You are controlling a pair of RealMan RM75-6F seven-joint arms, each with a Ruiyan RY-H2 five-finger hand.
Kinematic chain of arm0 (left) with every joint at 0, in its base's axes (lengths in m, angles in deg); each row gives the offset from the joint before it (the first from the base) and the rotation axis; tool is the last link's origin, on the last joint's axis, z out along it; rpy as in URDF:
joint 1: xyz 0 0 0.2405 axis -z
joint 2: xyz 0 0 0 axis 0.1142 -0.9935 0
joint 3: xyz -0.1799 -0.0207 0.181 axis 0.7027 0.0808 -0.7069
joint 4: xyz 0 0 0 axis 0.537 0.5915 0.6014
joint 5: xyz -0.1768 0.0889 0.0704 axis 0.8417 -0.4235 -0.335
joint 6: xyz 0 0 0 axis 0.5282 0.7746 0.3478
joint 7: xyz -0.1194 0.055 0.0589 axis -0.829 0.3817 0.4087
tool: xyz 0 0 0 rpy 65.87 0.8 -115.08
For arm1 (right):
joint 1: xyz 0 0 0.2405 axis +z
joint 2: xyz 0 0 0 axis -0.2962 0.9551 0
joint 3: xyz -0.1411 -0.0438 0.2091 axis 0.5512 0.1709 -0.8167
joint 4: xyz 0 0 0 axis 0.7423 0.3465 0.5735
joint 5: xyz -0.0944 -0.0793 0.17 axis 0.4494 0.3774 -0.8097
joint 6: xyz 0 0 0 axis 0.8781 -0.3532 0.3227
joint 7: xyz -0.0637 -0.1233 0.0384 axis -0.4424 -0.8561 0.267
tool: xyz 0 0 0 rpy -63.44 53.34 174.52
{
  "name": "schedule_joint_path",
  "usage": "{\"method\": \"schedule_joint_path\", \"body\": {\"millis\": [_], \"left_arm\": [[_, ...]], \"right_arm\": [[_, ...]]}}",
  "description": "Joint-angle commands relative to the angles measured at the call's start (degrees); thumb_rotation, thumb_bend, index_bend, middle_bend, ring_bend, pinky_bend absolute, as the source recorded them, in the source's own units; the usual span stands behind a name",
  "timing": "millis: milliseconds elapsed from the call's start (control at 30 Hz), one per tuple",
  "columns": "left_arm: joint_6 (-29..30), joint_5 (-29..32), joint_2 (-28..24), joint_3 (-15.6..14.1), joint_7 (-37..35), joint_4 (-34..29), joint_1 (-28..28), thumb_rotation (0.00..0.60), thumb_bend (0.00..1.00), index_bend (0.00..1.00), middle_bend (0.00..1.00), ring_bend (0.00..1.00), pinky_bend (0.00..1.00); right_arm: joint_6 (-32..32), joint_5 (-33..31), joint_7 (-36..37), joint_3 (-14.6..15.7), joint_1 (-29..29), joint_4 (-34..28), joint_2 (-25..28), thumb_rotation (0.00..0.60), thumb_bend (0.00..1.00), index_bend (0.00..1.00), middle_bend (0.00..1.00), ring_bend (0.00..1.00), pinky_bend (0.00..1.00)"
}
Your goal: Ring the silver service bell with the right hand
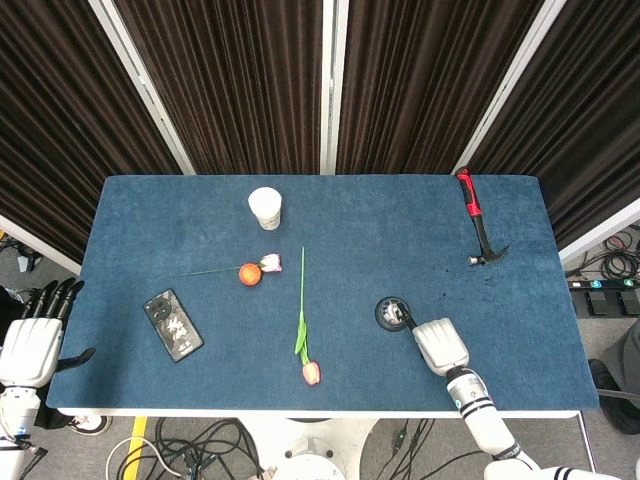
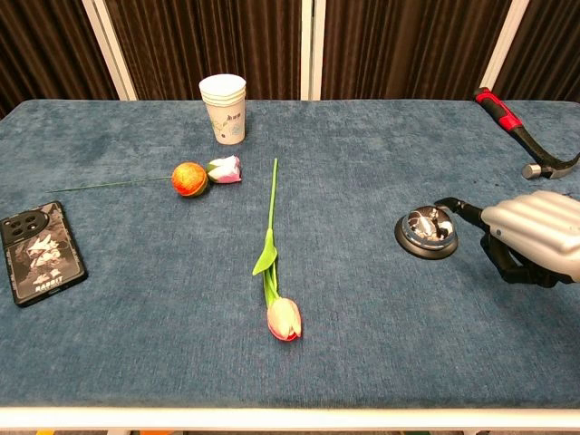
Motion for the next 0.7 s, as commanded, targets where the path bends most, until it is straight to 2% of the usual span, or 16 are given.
{"method": "schedule_joint_path", "body": {"millis": [33, 533, 700], "left_arm": [[0.08, -0.06, -0.06, 0.01, -0.09, -0.06, -0.03, 0.600, 0.11, 0.07, 0.05, 0.00, 0.15], [-0.56, 0.56, 0.28, -0.02, -0.65, 0.85, -0.03, 0.600, 0.11, 0.07, 0.05, 0.00, 0.15], [-0.30, 0.33, 0.34, 0.00, -0.80, 0.92, -0.09, 0.600, 0.11, 0.07, 0.05, 0.00, 0.15]], "right_arm": [[1.80, 2.02, 1.24, 0.19, -0.27, -0.71, 0.41, 0.600, 1.00, 0.00, 0.88, 0.70, 0.63], [-0.04, -0.81, 0.25, 1.21, 0.22, 1.63, -1.04, 0.600, 1.00, 0.00, 0.88, 0.70, 0.63], [1.08, 0.44, 1.10, 1.22, 0.17, 1.04, -0.85, 0.600, 1.00, 0.00, 0.88, 0.70, 0.63]]}}
